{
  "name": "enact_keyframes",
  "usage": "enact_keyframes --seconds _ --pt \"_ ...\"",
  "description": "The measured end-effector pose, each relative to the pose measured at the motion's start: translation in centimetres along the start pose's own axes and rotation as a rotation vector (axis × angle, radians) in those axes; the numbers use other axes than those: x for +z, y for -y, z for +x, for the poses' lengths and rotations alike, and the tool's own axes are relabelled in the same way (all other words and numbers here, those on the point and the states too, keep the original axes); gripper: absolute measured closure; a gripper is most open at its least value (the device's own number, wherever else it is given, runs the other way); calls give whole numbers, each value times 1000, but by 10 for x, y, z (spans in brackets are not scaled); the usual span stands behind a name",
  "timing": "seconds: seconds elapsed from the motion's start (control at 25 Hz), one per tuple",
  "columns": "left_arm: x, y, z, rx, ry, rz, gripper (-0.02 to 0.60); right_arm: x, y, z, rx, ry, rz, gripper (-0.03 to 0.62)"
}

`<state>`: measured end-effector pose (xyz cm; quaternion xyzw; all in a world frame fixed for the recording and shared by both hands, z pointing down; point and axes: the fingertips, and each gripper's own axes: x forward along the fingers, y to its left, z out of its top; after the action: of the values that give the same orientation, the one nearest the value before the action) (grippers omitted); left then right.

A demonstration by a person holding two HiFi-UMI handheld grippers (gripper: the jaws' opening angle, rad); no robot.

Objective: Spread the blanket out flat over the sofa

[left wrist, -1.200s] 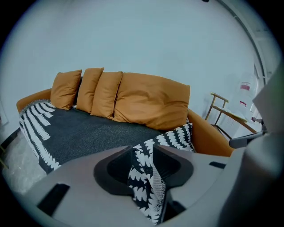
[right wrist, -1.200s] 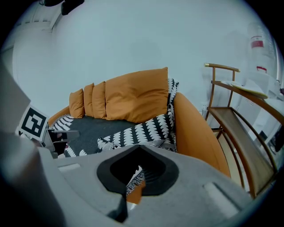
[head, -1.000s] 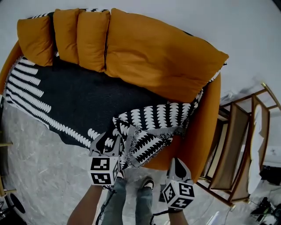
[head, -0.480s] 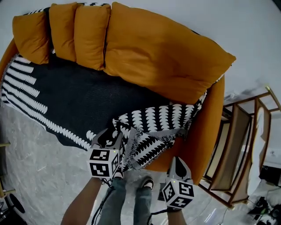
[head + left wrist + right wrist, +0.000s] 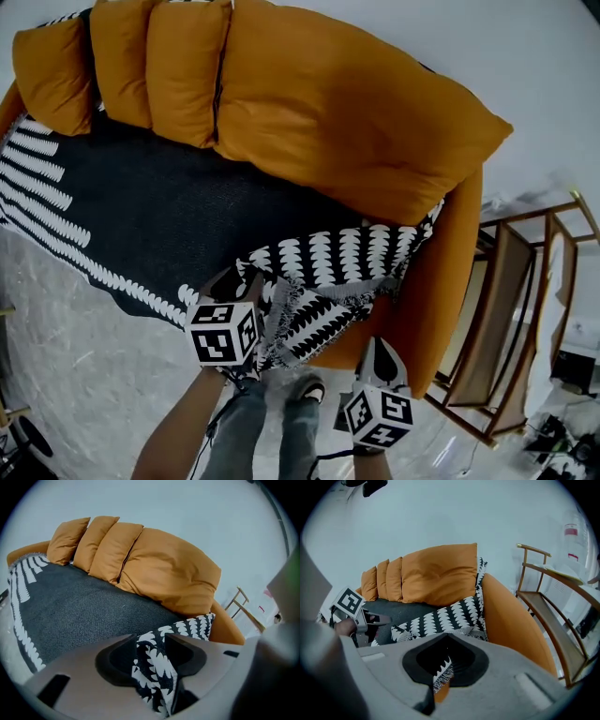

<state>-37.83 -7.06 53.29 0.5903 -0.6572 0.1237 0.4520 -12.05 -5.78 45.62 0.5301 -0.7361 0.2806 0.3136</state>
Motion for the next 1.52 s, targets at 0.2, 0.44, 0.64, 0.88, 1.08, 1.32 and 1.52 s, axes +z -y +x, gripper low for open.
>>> enact_keyframes --seconds 0.2,0.44,0.64,0.88,1.08,1.32,1.52 --pt "-5 -7 11 18 -23 -94 397 -5 -4 3 -14 -22 0 589" --pt "-15 -11 18 43 -49 -206 397 -5 -9 6 -16 -30 5 589" --pt "-26 -4 25 34 -79 -231 397 -5 -8 8 -19 -36 1 589" --pt "-29 -8 33 23 -121 -210 425 -7 -2 9 -21 -40 1 589" --pt "-31 -4 38 0 -128 -187 477 -13 1 11 -21 -46 2 589" --pt "-32 -2 38 -5 -131 -164 536 -14 6 8 -21 -40 -6 589" --pt "-32 0 36 2 -143 -153 558 -10 11 4 -27 -32 -9 589"
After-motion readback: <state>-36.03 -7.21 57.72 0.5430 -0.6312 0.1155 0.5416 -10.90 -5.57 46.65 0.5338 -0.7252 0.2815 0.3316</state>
